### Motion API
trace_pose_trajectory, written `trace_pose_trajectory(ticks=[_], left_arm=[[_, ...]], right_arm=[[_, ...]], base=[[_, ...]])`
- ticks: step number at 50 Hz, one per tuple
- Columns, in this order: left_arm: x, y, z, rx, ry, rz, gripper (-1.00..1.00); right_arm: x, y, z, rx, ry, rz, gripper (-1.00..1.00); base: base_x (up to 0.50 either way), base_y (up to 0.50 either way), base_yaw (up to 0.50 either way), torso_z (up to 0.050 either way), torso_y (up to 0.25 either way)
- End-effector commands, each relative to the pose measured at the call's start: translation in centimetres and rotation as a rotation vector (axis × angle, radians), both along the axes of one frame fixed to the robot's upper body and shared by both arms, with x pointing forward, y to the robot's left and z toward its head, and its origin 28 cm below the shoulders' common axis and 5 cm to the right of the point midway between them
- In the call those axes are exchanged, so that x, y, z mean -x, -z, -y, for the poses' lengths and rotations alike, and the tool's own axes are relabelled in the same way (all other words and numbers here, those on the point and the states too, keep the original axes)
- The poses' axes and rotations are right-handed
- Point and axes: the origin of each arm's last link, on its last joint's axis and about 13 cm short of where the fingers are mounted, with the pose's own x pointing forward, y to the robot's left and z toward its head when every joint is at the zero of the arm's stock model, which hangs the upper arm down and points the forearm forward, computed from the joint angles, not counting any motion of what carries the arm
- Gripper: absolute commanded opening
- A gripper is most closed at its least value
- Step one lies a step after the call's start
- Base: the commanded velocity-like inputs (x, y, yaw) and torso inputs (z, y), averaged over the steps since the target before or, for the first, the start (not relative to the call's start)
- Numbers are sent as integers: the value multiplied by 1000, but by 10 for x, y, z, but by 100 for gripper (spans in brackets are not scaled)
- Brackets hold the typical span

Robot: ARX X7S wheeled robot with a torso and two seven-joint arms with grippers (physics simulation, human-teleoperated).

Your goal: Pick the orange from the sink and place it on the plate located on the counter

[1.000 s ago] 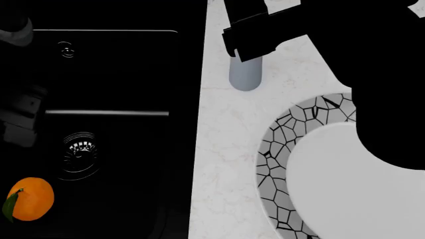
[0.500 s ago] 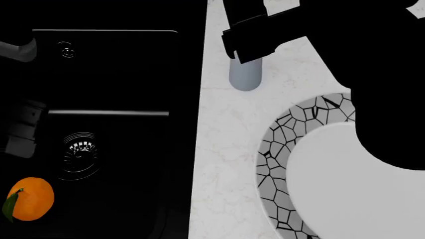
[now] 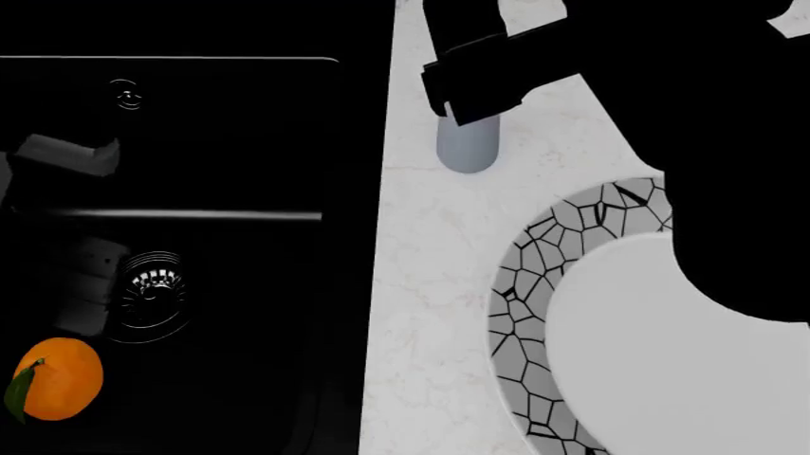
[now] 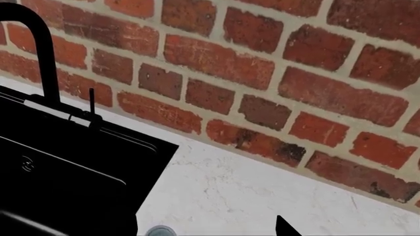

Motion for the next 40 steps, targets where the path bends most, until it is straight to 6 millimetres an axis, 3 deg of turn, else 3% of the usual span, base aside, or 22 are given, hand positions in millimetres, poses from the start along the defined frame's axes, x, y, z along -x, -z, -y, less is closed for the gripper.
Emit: trace_pose_trajectory(ticks=[1, 11, 16, 25, 40], left_arm=[[-26, 22, -10, -30, 1, -49, 100], [-40, 42, -18, -35, -30, -95, 100], [-47, 36, -20, -36, -44, -106, 100], [-54, 49, -21, -35, -55, -144, 100], [-53, 68, -25, -31, -68, -195, 100]], right_arm=[[-2, 2, 0, 1, 3, -4, 100], [-2, 2, 0, 2, 5, -6, 100], [-2, 2, 0, 3, 4, -7, 100], [-3, 3, 0, 4, 5, -8, 100], [-4, 3, 0, 6, 8, -13, 100]], base=[[0, 0, 0, 0, 0], [0, 0, 0, 0, 0], [0, 0, 0, 0, 0], [0, 0, 0, 0, 0], [0, 0, 0, 0, 0]])
